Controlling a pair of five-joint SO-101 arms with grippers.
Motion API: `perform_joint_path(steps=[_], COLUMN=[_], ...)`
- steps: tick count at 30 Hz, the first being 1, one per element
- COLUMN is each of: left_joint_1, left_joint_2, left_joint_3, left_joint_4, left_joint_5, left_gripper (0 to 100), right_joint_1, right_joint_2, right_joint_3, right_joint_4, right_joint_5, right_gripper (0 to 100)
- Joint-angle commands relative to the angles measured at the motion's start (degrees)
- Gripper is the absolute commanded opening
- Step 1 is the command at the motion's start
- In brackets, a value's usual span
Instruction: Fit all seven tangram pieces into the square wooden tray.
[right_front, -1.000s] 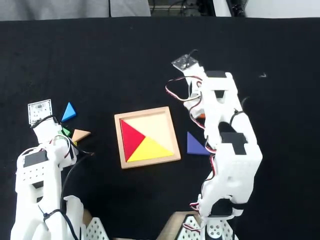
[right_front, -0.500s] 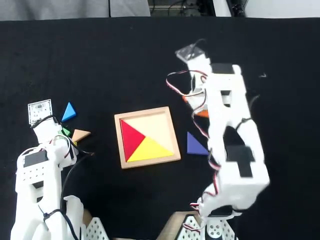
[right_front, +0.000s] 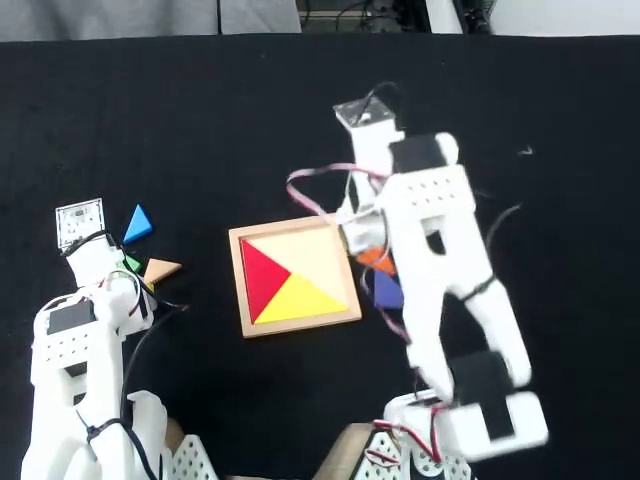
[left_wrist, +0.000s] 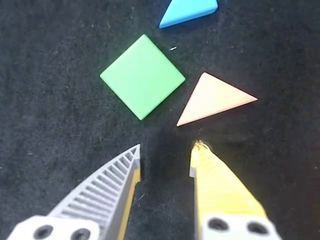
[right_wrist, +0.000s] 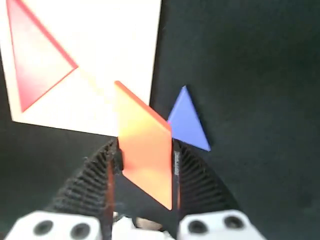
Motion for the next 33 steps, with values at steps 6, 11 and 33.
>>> perform_joint_path(steps=[6, 11, 33], left_joint_1=[0.7, 0.7, 0.7], left_joint_2=[-0.6, -1.1, -1.1], left_joint_3=[0.0, 1.1, 1.1], left_joint_4=[-2.5, -3.8, -3.9], left_joint_5=[-0.3, -0.2, -0.2], left_gripper=[17, 17, 17], right_joint_1=[-6.8, -6.2, -10.9], right_joint_2=[-17.0, -13.6, 2.7], right_joint_3=[29.1, 29.2, 26.9], right_joint_4=[-26.2, -28.6, -37.6], right_joint_5=[-6.1, -6.2, -13.5], right_gripper=[1.1, 1.1, 1.1])
